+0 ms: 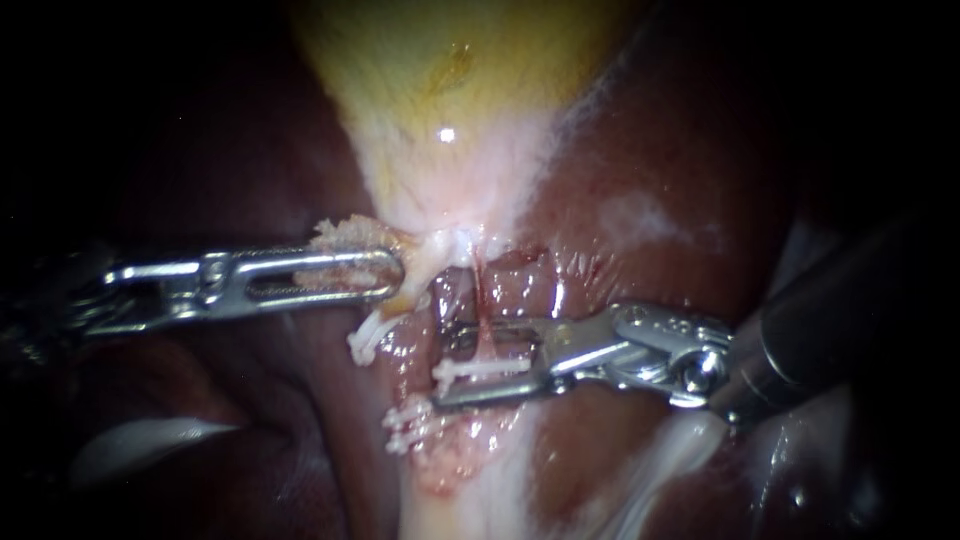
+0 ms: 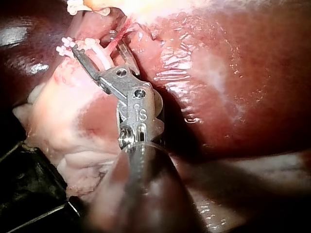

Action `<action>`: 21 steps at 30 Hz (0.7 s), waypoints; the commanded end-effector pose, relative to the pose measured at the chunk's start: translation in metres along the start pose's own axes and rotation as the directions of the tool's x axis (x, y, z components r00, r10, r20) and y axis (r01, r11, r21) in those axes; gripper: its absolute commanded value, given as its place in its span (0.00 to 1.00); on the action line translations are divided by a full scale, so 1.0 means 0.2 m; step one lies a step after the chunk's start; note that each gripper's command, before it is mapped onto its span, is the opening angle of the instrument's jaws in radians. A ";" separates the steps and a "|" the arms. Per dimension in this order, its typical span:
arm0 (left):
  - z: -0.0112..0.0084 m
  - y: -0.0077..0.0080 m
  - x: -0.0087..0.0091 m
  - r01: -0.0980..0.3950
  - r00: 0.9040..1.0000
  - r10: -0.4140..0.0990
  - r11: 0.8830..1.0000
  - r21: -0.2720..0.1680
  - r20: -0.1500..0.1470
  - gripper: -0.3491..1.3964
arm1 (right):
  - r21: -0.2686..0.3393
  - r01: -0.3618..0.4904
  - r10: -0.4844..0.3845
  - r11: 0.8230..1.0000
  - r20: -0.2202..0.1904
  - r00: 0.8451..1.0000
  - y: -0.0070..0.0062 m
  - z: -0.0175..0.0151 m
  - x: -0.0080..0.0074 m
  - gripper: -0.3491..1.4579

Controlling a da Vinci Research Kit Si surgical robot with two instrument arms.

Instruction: Going back second clip right tube

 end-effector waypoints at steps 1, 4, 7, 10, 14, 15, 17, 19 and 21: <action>0.000 0.000 0.000 0.000 1.000 0.000 1.000 0.000 0.000 0.00 | 0.001 0.016 -0.016 1.000 0.001 1.000 0.000 -0.001 0.000 0.47; 0.000 0.000 0.000 0.000 1.000 0.000 1.000 0.000 0.000 0.00 | -0.017 0.099 -0.099 0.995 0.008 0.995 -0.001 -0.007 -0.001 0.47; 0.000 0.000 0.000 0.000 1.000 0.000 1.000 0.000 0.000 0.00 | -0.045 0.141 -0.140 0.989 0.014 0.990 -0.001 -0.014 0.001 0.47; 0.000 0.000 0.000 0.000 1.000 0.000 1.000 0.000 0.000 0.00 | -0.047 0.162 -0.161 0.986 0.019 0.987 -0.001 -0.023 0.004 0.47; 0.000 0.000 0.000 0.000 1.000 0.000 1.000 0.000 0.000 0.00 | -0.037 0.198 -0.197 0.980 0.022 0.980 -0.004 -0.036 0.010 0.47; 0.000 0.000 0.000 0.000 1.000 0.000 1.000 0.000 0.000 0.00 | -0.033 0.211 -0.210 0.977 0.023 0.977 -0.005 -0.040 0.012 0.47; 0.000 0.000 0.000 0.000 1.000 0.000 1.000 0.000 0.000 0.00 | -0.027 0.234 -0.233 0.972 0.025 0.972 -0.007 -0.045 0.017 0.47; 0.000 0.000 0.000 0.000 1.000 0.000 1.000 0.000 0.000 0.00 | -0.024 0.261 -0.260 0.965 0.028 0.965 -0.009 -0.052 0.022 0.47; 0.000 0.000 0.000 0.000 1.000 0.000 1.000 0.000 0.000 0.00 | -0.025 0.276 -0.275 0.961 0.030 0.961 -0.011 -0.057 0.025 0.47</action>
